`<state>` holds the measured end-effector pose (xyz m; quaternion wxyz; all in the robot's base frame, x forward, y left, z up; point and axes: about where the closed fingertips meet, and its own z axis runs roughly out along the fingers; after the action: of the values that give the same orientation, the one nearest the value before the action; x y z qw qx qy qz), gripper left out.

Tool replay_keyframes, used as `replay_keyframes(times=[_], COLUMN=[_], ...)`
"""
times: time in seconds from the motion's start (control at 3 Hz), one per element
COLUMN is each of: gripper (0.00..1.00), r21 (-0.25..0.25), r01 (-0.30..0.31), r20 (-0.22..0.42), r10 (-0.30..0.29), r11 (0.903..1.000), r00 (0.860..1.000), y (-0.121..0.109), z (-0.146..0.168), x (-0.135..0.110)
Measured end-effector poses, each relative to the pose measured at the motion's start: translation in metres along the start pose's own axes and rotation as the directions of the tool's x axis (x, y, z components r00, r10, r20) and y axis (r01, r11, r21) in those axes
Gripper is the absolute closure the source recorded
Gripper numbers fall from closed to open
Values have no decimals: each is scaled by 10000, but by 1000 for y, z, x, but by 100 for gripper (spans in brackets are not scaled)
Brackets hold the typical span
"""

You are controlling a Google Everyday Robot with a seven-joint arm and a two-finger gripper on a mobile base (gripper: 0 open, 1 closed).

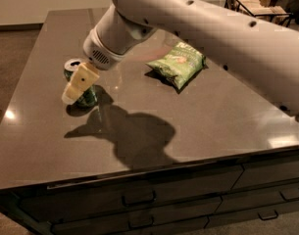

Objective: Pick green can

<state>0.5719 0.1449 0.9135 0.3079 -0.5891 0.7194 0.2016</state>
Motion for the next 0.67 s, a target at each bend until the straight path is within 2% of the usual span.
replay_keyframes(times=[0.33, 0.67], gripper=[18, 41], r21=[-181, -319], r01=[-76, -157], r20=[103, 163], r10=[78, 162], r11=[9998, 9994], r00=[9999, 9997], y=[1, -2], z=[15, 19], x=[-13, -17])
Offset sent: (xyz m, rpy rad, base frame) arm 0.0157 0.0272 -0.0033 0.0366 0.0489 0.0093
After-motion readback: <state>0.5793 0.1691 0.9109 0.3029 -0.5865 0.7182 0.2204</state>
